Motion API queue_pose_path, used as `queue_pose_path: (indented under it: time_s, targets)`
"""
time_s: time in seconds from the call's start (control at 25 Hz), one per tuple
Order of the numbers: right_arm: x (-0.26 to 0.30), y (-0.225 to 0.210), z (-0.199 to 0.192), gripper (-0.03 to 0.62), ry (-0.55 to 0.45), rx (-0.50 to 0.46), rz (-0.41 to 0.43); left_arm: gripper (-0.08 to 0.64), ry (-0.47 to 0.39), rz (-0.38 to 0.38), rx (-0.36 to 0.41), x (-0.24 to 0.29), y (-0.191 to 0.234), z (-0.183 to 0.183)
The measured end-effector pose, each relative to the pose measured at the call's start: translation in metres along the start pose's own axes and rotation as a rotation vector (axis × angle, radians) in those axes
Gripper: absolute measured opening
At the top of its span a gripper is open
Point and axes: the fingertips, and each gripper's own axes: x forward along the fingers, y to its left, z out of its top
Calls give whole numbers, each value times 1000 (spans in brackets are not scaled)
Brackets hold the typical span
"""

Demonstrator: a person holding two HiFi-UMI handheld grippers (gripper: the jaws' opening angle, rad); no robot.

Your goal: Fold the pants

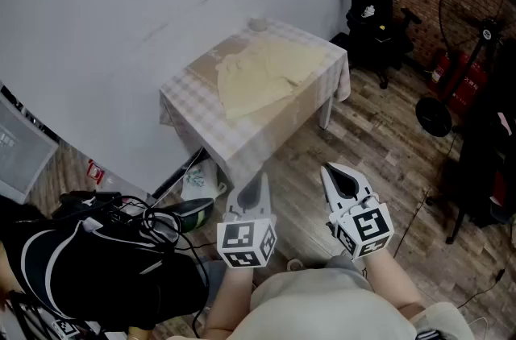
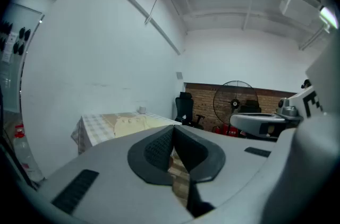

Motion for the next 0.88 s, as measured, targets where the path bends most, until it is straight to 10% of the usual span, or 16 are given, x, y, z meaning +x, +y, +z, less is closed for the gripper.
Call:
queue_pose_path:
  time_s: [0.88]
  targets:
    - [20,30,-8,-2,38,1,59,5,45,13,4,-1,26,-12]
